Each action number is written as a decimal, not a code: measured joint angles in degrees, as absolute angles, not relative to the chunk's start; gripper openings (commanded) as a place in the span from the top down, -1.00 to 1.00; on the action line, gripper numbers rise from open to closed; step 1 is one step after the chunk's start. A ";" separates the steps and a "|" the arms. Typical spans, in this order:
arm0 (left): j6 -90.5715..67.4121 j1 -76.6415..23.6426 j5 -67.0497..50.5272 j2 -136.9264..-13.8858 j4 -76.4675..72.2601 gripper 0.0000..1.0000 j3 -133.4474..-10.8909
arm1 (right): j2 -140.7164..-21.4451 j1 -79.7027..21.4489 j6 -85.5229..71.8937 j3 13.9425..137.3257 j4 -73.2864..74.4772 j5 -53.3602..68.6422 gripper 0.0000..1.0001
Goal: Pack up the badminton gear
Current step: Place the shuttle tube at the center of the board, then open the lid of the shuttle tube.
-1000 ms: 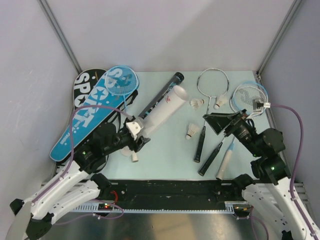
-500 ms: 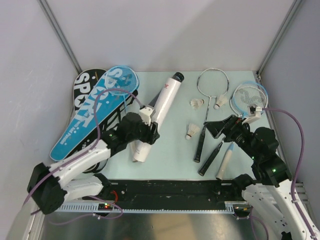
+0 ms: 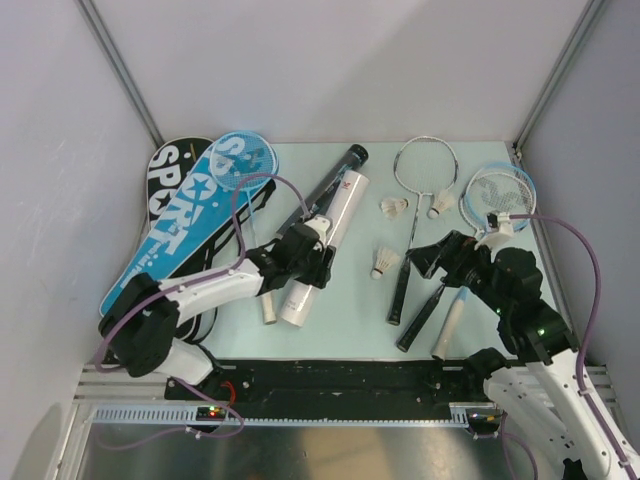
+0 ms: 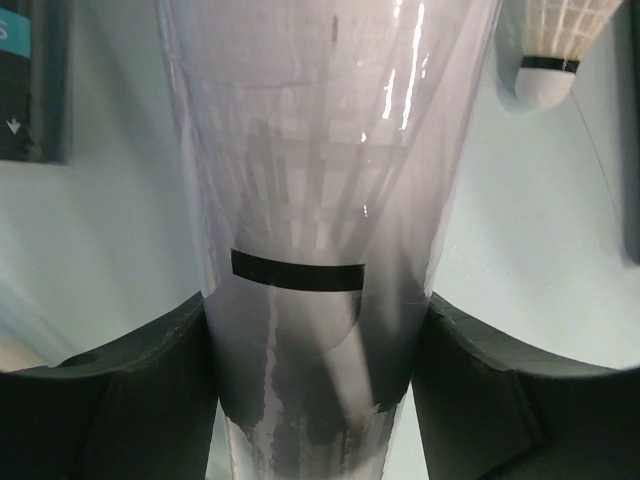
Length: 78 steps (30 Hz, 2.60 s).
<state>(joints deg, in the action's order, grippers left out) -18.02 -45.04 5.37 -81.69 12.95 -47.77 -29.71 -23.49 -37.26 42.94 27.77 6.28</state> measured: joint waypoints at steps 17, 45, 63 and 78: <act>-16.78 -44.93 7.62 -82.94 11.38 -0.99 -52.82 | -27.99 -23.49 -32.88 42.81 29.74 5.89 -0.99; 5.17 -26.72 0.91 -106.15 22.94 -0.84 -79.68 | -26.13 -23.49 -32.32 42.87 32.32 10.68 -0.99; 5.19 -25.69 0.58 -117.73 27.09 -0.10 -85.67 | -26.79 -23.49 -32.97 42.92 32.47 10.87 -0.99; 0.82 -25.69 -1.91 -105.23 28.84 0.59 -80.93 | -29.23 -23.49 -39.03 42.89 27.20 7.94 -0.99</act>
<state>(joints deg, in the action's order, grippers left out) 0.82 -25.69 -1.91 -105.23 28.84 -80.93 -29.23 -23.49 -39.03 42.89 27.20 7.94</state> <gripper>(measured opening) 0.698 0.993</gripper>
